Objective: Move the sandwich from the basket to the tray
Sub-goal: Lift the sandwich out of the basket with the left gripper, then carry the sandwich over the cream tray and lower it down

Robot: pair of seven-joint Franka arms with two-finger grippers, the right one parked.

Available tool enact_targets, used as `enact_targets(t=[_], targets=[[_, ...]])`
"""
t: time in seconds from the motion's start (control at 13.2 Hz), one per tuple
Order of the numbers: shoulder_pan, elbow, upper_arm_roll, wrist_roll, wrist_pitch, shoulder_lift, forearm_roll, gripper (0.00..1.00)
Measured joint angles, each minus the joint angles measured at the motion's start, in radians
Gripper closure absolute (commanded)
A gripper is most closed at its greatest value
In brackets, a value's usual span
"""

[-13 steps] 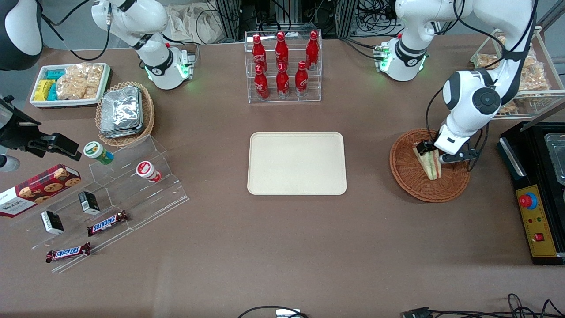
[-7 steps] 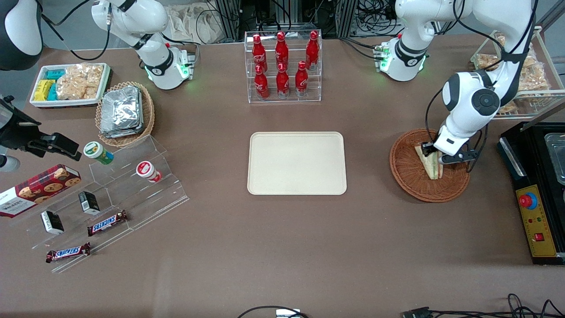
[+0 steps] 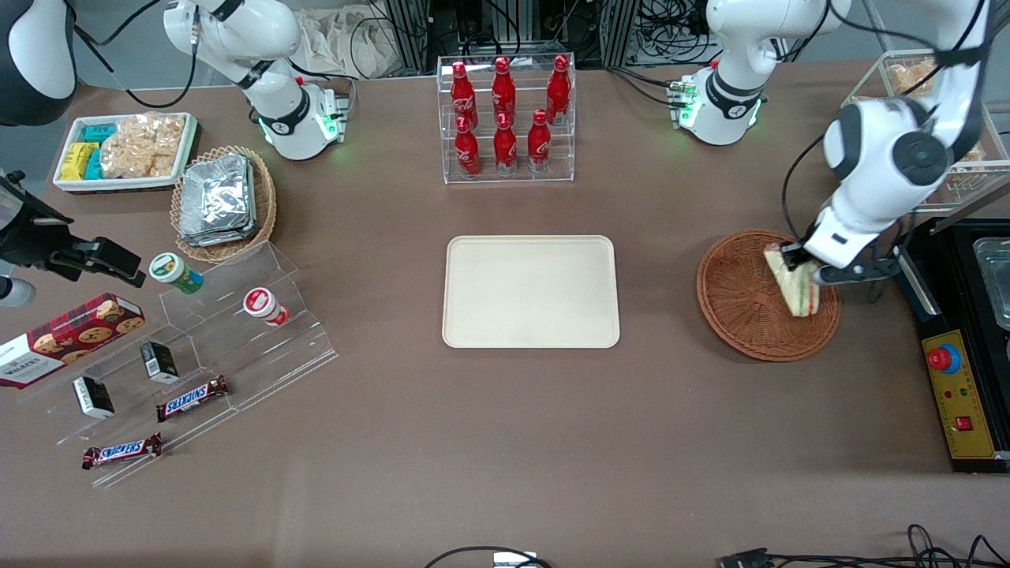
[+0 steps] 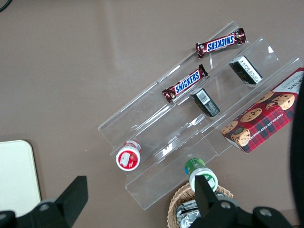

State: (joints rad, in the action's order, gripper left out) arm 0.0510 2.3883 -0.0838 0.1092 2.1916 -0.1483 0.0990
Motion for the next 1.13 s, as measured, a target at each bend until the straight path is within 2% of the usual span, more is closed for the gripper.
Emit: enact_targets(t=[0.23,0.45,0.53,0.75,0.98,1.13], targets=[[0.009,-0.313,0.019,-0.009,-0.433,-0.055,0.0,1.0],[0.015,-0.604,0.101,-0.006,-0.695,-0.005,-0.003,1.0],[0.017,-0.682,0.141,0.006,-0.743,0.028,-0.005,0.97],[0.02,-0.857,0.324,0.156,-0.835,0.147,-0.012,0.97],[0.026,-0.903,0.578,0.476,-0.843,0.256,-0.013,0.97],[0.032,-0.905,0.703,0.622,-0.82,0.317,-0.011,0.98]])
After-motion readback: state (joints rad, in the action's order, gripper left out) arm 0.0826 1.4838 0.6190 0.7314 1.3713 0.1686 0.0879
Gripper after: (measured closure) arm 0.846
